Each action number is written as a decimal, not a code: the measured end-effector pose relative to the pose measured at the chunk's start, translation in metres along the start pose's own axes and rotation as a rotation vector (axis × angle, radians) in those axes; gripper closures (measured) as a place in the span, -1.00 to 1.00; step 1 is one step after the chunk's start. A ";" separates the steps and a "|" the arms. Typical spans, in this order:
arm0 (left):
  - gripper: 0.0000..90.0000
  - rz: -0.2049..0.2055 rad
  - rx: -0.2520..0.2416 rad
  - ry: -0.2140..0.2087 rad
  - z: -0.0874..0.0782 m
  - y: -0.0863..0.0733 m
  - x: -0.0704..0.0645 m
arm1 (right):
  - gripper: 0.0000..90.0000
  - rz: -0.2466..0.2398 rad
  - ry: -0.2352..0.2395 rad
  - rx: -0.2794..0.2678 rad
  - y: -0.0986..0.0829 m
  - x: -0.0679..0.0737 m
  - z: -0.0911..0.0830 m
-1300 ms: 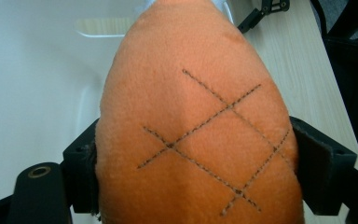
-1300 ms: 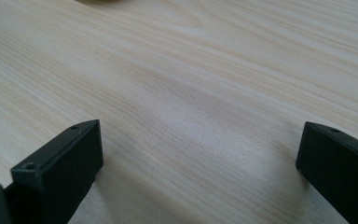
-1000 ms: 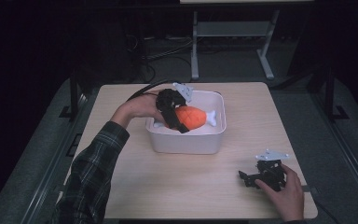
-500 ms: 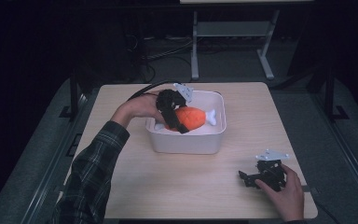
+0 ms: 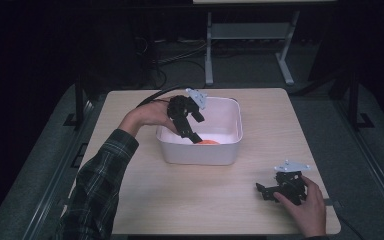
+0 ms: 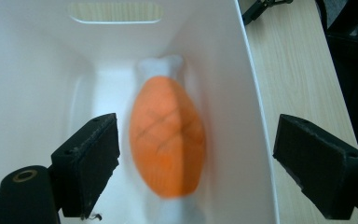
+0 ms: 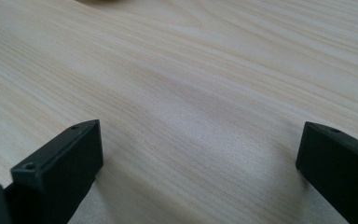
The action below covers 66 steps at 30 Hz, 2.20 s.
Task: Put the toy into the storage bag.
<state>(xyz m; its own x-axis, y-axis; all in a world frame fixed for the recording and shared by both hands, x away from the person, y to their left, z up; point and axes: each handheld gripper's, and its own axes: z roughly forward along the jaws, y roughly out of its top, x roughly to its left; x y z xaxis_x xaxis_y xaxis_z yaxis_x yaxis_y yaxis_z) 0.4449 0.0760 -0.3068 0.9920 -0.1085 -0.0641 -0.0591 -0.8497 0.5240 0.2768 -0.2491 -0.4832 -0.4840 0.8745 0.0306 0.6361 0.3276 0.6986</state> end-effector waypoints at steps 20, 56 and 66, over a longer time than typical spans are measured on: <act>-0.70 -0.065 -0.088 0.110 -0.039 -0.015 -0.026 | -1.00 0.000 0.000 0.000 0.000 0.000 0.000; -0.70 -0.332 -0.346 0.422 -0.047 -0.123 -0.094 | -1.00 -0.001 -0.001 -0.001 0.000 0.000 0.000; -0.70 -0.397 -0.361 0.481 -0.037 -0.156 -0.116 | -1.00 -0.002 0.000 0.000 0.000 0.000 0.000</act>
<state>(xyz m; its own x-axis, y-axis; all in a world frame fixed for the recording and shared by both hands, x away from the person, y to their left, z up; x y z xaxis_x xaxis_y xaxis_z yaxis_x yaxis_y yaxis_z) 0.3428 0.2400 -0.3494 0.8750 0.4833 0.0298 0.2740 -0.5449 0.7925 0.2769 -0.2492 -0.4832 -0.4850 0.8740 0.0295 0.6356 0.3292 0.6983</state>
